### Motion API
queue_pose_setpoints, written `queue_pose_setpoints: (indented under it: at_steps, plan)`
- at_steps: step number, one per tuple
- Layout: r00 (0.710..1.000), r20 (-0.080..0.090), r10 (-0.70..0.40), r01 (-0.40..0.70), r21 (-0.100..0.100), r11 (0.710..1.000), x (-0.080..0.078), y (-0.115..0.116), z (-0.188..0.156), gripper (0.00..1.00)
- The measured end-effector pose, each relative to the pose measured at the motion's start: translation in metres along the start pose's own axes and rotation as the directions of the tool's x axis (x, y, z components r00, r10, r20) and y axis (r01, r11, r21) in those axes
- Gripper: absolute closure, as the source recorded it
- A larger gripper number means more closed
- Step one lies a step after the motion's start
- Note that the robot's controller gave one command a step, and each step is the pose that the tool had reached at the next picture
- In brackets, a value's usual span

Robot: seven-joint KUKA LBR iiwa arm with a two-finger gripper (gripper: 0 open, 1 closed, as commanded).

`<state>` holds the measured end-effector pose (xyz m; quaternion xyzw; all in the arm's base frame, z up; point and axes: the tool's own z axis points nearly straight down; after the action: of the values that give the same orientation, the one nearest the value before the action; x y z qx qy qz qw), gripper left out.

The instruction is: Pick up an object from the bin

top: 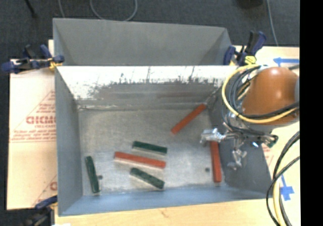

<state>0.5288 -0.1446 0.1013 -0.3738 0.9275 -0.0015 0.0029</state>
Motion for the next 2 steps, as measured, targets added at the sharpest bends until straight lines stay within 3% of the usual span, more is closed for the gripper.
queue_pose_setpoints:
  at_steps: [1,2]
  plan:
    - [0.987,0.001,-0.163,0.163,-0.006,0.987,-0.022,-0.016,-0.003,0.0]
    - [0.808,0.009,-0.59,0.59,-0.006,0.808,-0.012,-0.019,0.028,0.0]
